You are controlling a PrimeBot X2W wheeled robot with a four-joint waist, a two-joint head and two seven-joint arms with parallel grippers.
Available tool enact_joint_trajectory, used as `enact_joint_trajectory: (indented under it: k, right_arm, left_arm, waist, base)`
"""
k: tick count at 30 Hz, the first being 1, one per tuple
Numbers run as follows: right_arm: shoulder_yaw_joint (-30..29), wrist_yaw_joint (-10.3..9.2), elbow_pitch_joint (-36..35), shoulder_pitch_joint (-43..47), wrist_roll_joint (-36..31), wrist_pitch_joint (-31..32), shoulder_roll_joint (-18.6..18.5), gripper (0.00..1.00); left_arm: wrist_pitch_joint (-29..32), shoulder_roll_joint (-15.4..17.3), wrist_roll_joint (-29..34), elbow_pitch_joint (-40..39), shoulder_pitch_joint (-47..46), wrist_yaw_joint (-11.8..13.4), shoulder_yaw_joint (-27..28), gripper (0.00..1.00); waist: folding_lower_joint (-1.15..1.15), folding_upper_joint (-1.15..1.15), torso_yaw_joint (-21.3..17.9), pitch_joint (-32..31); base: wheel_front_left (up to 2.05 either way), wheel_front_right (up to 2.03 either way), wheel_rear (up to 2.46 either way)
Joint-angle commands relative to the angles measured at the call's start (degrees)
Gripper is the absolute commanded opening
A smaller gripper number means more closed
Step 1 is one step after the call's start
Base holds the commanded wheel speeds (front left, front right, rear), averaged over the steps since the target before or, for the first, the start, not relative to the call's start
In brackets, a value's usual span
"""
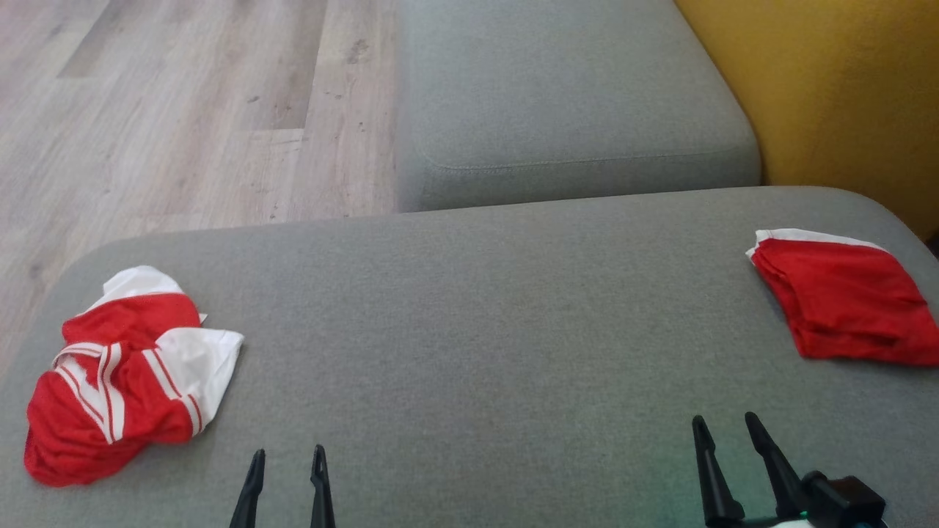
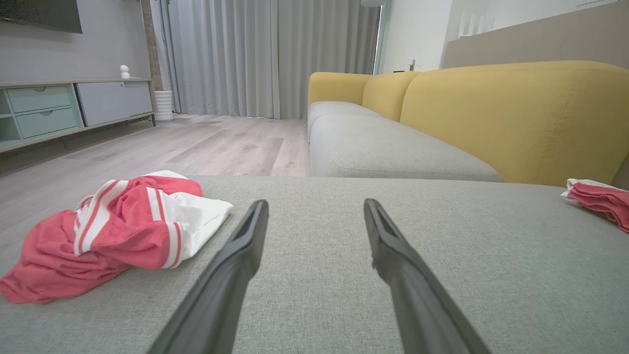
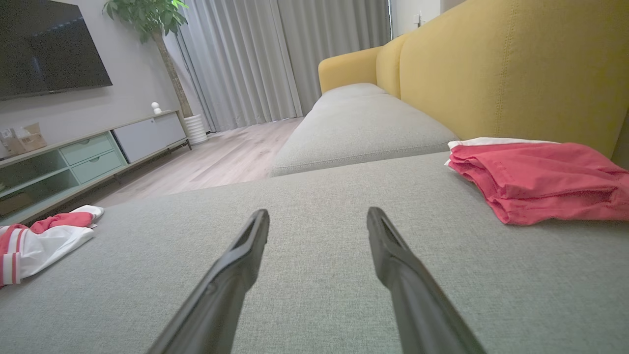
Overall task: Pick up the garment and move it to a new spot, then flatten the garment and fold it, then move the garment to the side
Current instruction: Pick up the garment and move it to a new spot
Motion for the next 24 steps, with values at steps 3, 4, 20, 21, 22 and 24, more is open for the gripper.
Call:
enact_joint_trajectory:
  k: [3,4,20,21,22,24]
  right_arm:
    - [1.0,0.21,-2.1,-1.5,-0.6,-0.8,-0.3,1.00]
    - [1.1,0.21,-2.1,-1.4,-0.5,-0.8,-0.3,1.00]
    - [3.8,0.21,-2.3,-2.6,-0.4,-0.8,0.8,1.00]
    - [4.3,0.21,-2.2,-3.4,-0.4,-0.8,0.8,1.00]
    - [4.7,0.21,-2.0,-4.2,-0.3,-0.8,0.8,1.00]
    - [5.6,0.21,-1.5,-5.6,0.0,-0.8,0.8,1.00]
  left_arm:
    - [-0.3,-0.3,0.7,-1.7,-2.1,0.5,1.8,1.00]
    - [-0.3,-0.3,0.7,-1.6,-2.3,0.5,1.8,1.00]
    - [-0.3,-0.3,2.8,-2.0,-3.1,-0.2,5.6,1.00]
    - [-0.3,-0.3,2.6,-2.5,-3.1,0.1,6.0,1.00]
    - [-0.3,-0.3,2.5,-2.9,-3.1,0.4,6.3,1.00]
    - [-0.3,-0.3,2.1,-3.7,-3.1,1.0,6.9,1.00]
  waist:
    - [0.00,0.00,1.1,0.1]
    - [0.00,0.00,1.7,0.2]
    - [0.00,0.00,22.6,2.2]
    - [0.00,0.00,23.1,2.6]
    - [0.00,0.00,23.6,3.2]
    - [0.00,0.00,24.4,4.0]
  base:
    - [0.00,0.00,0.00]
    - [0.00,0.00,0.00]
    - [0.00,0.00,0.00]
    - [0.00,0.00,0.00]
    - [0.00,0.00,0.00]
    - [0.00,0.00,0.00]
